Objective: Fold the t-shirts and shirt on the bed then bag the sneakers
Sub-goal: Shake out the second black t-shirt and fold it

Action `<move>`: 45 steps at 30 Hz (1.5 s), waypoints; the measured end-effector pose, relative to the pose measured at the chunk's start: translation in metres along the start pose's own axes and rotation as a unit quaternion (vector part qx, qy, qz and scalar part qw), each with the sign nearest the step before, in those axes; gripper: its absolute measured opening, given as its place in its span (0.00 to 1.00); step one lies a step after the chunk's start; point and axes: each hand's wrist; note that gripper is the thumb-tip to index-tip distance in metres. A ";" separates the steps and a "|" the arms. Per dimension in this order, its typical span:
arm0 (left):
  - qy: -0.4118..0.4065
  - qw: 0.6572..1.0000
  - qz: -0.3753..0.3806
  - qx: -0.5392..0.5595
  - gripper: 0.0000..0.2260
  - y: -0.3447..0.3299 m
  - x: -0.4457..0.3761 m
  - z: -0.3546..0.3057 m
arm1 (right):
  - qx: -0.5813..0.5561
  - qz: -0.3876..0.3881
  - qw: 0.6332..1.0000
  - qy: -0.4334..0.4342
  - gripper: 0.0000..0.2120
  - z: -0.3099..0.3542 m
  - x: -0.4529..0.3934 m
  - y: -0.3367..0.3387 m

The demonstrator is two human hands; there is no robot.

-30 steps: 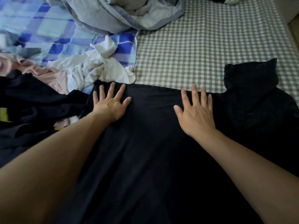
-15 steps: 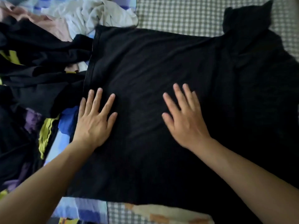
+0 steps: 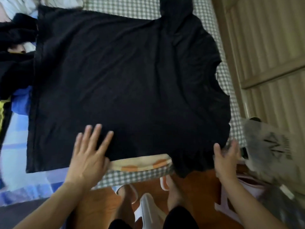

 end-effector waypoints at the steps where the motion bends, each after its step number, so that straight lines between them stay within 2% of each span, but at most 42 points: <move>1: -0.053 0.999 -0.005 0.012 0.35 -0.002 -0.014 -0.024 | -0.071 0.023 0.996 -0.050 0.41 0.002 -0.003 -0.002; 2: -0.099 0.995 -0.007 0.023 0.34 -0.007 -0.028 -0.051 | -0.129 0.040 0.987 -0.084 0.40 0.003 -0.004 -0.004; 4: -0.179 0.983 0.005 0.035 0.34 -0.023 -0.053 -0.104 | -0.190 0.069 0.973 -0.108 0.30 -0.002 -0.003 -0.008; 6: -0.235 0.971 0.050 0.002 0.37 -0.044 -0.067 -0.134 | -0.128 0.081 0.986 -0.074 0.15 -0.018 -0.004 -0.008; 9: -0.233 0.965 0.105 -0.053 0.42 -0.064 -0.070 -0.142 | 0.020 0.109 0.993 -0.050 0.16 -0.050 -0.006 0.009; 12: -0.215 0.969 0.103 -0.067 0.40 -0.066 -0.065 -0.150 | 0.003 0.092 0.995 -0.039 0.06 -0.039 -0.012 0.035; 16: -0.199 0.967 0.127 -0.094 0.40 -0.066 -0.070 -0.160 | -0.013 -0.034 0.990 0.134 0.17 0.065 -0.075 0.055; 18: -0.181 0.967 0.151 -0.096 0.41 -0.064 -0.072 -0.163 | 0.048 -0.044 0.972 0.226 0.26 0.123 -0.111 0.044; 19: -0.176 0.968 0.156 -0.092 0.41 -0.062 -0.072 -0.164 | 0.104 -0.038 0.963 0.246 0.30 0.145 -0.125 0.034; 20: -0.177 0.968 0.156 -0.084 0.41 -0.060 -0.072 -0.164 | 0.158 -0.039 0.951 0.264 0.31 0.159 -0.134 0.025; 22: -0.183 0.970 0.149 -0.051 0.41 -0.053 -0.071 -0.166 | 0.216 -0.062 0.932 0.284 0.24 0.167 -0.145 0.014; 23: -0.179 0.973 0.143 -0.024 0.41 -0.047 -0.072 -0.168 | 0.207 -0.080 0.935 0.277 0.19 0.166 -0.150 0.013; 25: -0.156 0.978 0.132 0.041 0.41 -0.033 -0.077 -0.166 | 0.161 -0.106 0.959 0.206 0.14 0.164 -0.155 0.017; 27: -0.137 0.980 0.093 0.108 0.38 -0.015 -0.093 -0.156 | 0.138 -0.113 0.971 0.159 0.13 0.170 -0.155 0.020; 29: -0.116 0.986 0.024 0.120 0.30 -0.001 -0.120 -0.137 | 0.119 -0.111 0.971 0.176 0.16 0.195 -0.157 0.018; 31: -0.073 0.995 -0.047 0.054 0.25 0.002 -0.153 -0.111 | 0.077 -0.067 0.982 0.159 0.23 0.234 -0.167 0.010; 33: 0.020 0.999 -0.046 0.006 0.26 -0.002 -0.182 -0.088 | -0.022 0.014 0.996 0.087 0.30 0.279 -0.179 -0.001; 35: 0.094 0.995 -0.024 -0.017 0.28 -0.021 -0.197 -0.070 | -0.097 0.074 0.991 0.050 0.31 0.313 -0.192 -0.016; 36: 0.113 0.993 -0.012 -0.024 0.29 -0.031 -0.200 -0.065 | -0.076 0.066 0.993 0.063 0.27 0.323 -0.199 -0.022; 39: 0.130 0.991 0.008 -0.035 0.29 -0.050 -0.204 -0.057 | 0.003 -0.060 0.991 0.116 0.16 0.334 -0.228 -0.030; 43: 0.136 0.989 0.047 -0.032 0.30 -0.039 -0.207 -0.058 | 0.128 -0.150 0.973 0.120 0.19 0.334 -0.251 -0.031; 45: 0.138 0.989 0.046 -0.014 0.30 -0.018 -0.214 -0.056 | 0.178 -0.226 0.932 0.222 0.21 0.341 -0.239 -0.039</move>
Point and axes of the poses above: each hand's wrist, its own x-axis away from the middle knuckle, its own y-axis out of the back of the hand, z = x × y, and after that the axes turned 15 degrees about -y, right-handed
